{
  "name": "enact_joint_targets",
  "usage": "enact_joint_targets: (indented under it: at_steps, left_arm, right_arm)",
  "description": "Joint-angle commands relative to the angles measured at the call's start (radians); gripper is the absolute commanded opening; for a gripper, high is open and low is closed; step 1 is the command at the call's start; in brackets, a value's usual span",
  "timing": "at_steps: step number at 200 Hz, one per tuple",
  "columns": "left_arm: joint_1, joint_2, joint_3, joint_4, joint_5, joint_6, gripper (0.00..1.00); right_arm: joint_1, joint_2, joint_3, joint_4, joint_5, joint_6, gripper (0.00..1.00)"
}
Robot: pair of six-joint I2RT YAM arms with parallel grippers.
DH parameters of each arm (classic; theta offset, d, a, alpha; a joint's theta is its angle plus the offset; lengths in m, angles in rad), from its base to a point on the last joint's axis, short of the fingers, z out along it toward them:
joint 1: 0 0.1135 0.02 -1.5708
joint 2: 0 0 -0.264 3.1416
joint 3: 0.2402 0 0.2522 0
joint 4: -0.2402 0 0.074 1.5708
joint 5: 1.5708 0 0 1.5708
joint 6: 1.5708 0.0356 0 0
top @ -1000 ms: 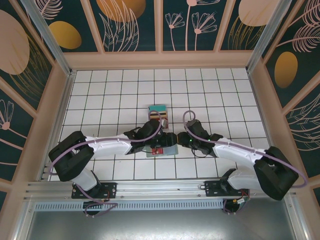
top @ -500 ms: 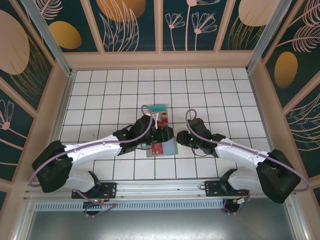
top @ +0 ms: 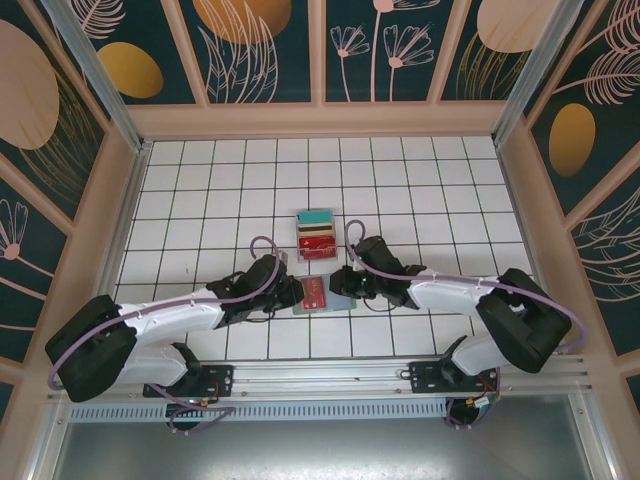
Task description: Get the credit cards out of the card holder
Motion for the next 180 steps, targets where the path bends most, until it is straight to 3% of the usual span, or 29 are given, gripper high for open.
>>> enact_joint_targets:
  at_steps: [1,180]
  left_arm:
    - [0.004,0.03,-0.008,0.047,0.01,-0.012,0.13]
    - [0.005,0.156,-0.02,0.089,0.058,-0.024,0.1]
  right_arm:
    - [0.013,0.048,0.026,0.07,-0.052,0.034,0.16]
    - [0.024,0.173,0.056,0.081,-0.071,0.054,0.19]
